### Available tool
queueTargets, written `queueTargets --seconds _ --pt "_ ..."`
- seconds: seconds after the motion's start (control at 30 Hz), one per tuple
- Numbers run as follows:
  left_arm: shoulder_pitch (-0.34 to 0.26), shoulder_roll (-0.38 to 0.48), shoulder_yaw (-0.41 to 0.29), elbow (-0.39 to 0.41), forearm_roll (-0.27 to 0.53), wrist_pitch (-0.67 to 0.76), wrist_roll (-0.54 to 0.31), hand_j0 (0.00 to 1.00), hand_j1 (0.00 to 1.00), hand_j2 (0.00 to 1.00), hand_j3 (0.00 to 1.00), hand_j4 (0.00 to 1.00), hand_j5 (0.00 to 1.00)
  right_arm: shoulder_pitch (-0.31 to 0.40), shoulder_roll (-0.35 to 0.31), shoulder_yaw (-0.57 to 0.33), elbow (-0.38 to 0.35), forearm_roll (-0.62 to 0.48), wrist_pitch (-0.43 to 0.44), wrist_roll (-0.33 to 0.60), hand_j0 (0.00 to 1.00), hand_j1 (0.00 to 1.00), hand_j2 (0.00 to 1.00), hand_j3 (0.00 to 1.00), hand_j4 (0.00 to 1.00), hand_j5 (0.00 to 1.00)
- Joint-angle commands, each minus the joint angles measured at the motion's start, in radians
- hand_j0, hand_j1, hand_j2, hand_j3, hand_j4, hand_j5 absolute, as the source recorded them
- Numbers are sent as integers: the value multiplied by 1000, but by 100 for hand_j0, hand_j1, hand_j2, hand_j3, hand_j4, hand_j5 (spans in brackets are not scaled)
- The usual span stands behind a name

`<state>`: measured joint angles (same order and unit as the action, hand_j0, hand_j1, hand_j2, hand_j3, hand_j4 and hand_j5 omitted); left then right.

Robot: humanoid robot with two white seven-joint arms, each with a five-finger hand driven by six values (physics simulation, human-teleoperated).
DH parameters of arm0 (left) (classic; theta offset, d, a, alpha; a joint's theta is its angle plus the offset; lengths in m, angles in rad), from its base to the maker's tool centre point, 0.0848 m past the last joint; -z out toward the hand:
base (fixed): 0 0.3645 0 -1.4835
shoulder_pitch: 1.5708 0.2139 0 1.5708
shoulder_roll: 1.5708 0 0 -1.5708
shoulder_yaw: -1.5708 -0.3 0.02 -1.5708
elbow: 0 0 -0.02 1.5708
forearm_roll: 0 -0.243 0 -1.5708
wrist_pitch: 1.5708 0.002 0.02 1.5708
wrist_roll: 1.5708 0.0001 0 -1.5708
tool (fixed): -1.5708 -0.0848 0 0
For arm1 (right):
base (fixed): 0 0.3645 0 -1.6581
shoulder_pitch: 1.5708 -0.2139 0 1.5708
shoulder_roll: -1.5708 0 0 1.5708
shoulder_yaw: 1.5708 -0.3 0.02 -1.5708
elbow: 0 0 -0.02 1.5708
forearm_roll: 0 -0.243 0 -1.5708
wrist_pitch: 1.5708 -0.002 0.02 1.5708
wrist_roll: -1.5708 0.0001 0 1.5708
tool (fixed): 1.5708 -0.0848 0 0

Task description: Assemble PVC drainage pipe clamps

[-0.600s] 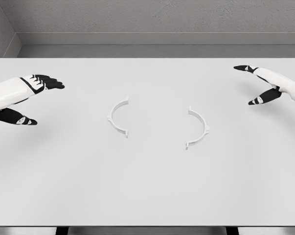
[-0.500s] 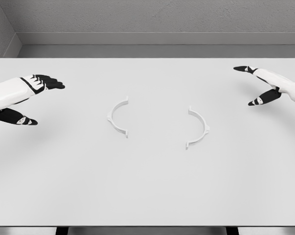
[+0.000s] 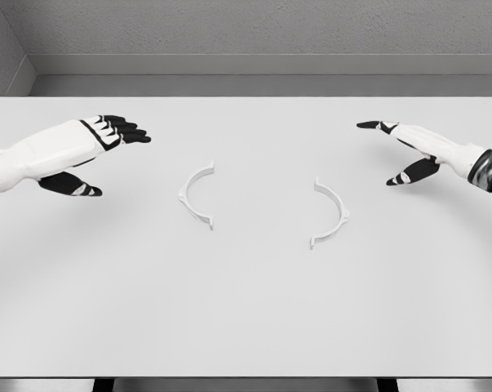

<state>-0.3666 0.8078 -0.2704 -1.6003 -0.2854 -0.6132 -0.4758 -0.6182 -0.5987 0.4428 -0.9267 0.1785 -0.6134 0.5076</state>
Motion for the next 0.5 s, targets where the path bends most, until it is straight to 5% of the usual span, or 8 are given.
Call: queueTargets --seconds 0.0,0.1,0.2,0.47 --pt "0 -5 3 -4 18 2 -3 100 100 100 100 100 100 3 -6 14 -75 -8 3 0 100 100 100 100 100 100" --pt "-34 50 1 2 9 2 -4 100 100 100 100 100 100 63 -65 7 -204 -10 3 19 100 100 100 100 100 100" --pt "-38 -84 -3 3 -144 2 -4 100 100 100 100 100 100 92 -73 5 -239 -8 3 22 100 100 100 100 100 100" --pt "-48 -257 -3 86 -319 2 -23 100 100 100 100 100 100 135 -69 8 -311 -8 3 37 100 100 100 100 100 100"
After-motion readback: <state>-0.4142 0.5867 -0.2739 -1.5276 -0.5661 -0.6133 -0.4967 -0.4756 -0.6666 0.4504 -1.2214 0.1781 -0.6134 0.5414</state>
